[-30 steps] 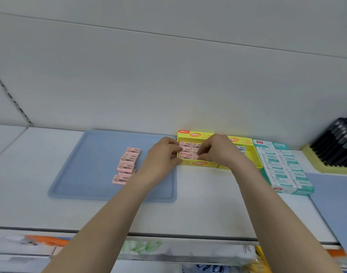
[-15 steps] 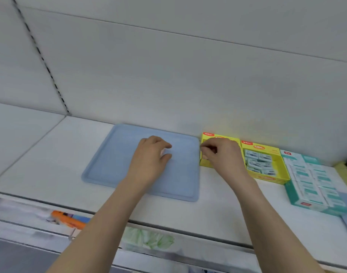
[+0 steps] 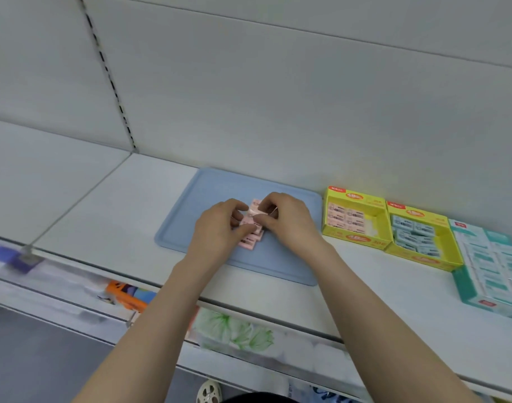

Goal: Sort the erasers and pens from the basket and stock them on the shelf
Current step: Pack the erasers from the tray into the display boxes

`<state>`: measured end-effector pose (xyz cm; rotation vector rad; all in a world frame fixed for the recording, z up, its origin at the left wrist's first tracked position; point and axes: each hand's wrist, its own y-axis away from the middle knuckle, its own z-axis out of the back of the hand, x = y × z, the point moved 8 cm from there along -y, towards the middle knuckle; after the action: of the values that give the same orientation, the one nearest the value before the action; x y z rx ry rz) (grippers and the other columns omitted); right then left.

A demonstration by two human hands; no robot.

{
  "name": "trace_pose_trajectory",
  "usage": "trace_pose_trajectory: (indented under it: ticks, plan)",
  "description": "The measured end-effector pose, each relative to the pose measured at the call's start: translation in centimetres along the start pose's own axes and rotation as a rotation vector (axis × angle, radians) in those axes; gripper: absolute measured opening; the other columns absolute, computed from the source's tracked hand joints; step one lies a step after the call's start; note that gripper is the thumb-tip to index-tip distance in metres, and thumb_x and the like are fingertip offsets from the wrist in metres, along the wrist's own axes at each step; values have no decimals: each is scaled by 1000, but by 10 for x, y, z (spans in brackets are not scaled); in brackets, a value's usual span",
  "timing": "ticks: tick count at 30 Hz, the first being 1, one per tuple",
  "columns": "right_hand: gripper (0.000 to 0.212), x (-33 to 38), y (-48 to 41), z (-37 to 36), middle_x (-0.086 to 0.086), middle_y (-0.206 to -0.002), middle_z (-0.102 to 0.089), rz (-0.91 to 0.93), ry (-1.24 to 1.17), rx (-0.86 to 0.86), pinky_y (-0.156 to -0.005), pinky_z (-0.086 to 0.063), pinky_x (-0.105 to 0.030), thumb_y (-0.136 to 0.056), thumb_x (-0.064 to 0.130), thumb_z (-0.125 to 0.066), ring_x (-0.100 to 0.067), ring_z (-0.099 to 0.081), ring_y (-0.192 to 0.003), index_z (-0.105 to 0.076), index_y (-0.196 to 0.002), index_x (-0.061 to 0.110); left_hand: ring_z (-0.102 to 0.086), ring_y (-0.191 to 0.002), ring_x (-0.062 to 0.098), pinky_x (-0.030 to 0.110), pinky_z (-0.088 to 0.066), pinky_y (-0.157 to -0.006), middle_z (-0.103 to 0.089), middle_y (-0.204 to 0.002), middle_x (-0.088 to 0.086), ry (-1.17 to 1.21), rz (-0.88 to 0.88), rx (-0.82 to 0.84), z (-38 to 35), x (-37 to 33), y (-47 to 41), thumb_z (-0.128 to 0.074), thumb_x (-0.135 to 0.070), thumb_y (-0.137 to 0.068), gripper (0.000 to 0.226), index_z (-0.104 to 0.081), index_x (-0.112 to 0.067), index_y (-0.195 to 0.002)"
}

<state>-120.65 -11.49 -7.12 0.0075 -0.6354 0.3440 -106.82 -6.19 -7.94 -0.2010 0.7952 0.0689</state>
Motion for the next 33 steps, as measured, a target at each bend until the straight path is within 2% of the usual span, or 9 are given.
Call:
trace_pose_trajectory:
  ticks: [3, 7, 11, 14, 18, 23, 27, 29, 33]
  plan:
    - [13, -11, 6, 14, 11, -77, -64, -49, -145, -58, -75, -51, -30, -78, 25, -78, -4, -57, -69, -68, -87, 23, -61, -79, 8, 26, -50, -78, -66, -91, -4, 3, 8, 32, -2, 0, -4, -79, -28, -77, 28, -68, -20, -101]
    - [14, -41, 17, 68, 9, -68, -62, -100, -350, -276, -57, -46, -24, -80, 32, -78, -5, -53, -56, -70, -85, 22, -63, -82, 12, 29, -50, -78, -65, -89, -3, -34, 21, 118, -4, -4, -10, -81, -27, -75, 20, -68, -20, -88]
    - [17, -99, 32, 128, 6, -65, -62, -247, -274, -439, -65, -53, -37, -79, 37, -77, -13, -56, -58, -69, -85, 23, -64, -72, 8, 27, -48, -68, -68, -73, -9, 21, 1, 83, 0, -18, -17, -78, -22, -77, 13, -66, -23, -80]
    - [14, -127, 34, 136, 3, -69, -64, -349, -126, -351, -69, -52, -36, -80, 34, -78, -16, -58, -60, -69, -85, 25, -61, -84, 13, 26, -38, -67, -63, -84, -11, -100, -58, 174, -11, -35, -20, -76, -24, -77, 23, -66, -25, -98]
    - [13, -123, 24, 112, 4, -65, -64, -315, -88, -197, -52, -50, -21, -83, 15, -72, -5, -60, -50, -70, -82, 27, -56, -97, 18, 25, -27, -68, -54, -94, -4, -290, -72, 252, -22, -33, -19, -76, -34, -77, 29, -69, -25, -103]
    - [17, -114, 16, 100, -2, -88, -74, -262, 71, -206, -80, -53, -33, -80, 18, -75, -19, -68, -83, -77, -96, 22, -55, -93, 13, 24, -31, -68, -55, -90, -8, -276, -58, 270, -17, -33, -18, -75, -25, -78, 24, -70, -27, -101]
    - [15, -112, 22, 97, -9, -101, -65, -218, 192, -284, -68, -35, -27, -83, 15, -72, -26, -63, -90, -78, -97, 17, -61, -84, 4, 6, -39, -62, -63, -90, -15, -116, -72, 222, -19, -44, -22, -69, -19, -80, 22, -70, -30, -99]
    - [17, -111, 24, 95, -10, -104, -62, -215, 242, -310, -66, -26, -25, -87, 11, -67, -28, -61, -92, -77, -101, 14, -64, -79, -2, 10, -49, -70, -68, -89, -15, 32, -46, 210, -22, -55, -23, -70, -20, -81, 19, -71, -30, -97]
    - [22, -108, 30, 99, -8, -105, -73, -176, 253, -353, -74, -37, -27, -88, 8, -61, -28, -64, -98, -76, -103, 14, -59, -61, -8, 7, -39, -47, -73, -78, -4, 288, -32, 267, -38, -83, -25, -67, -15, -85, 12, -69, -21, -95]
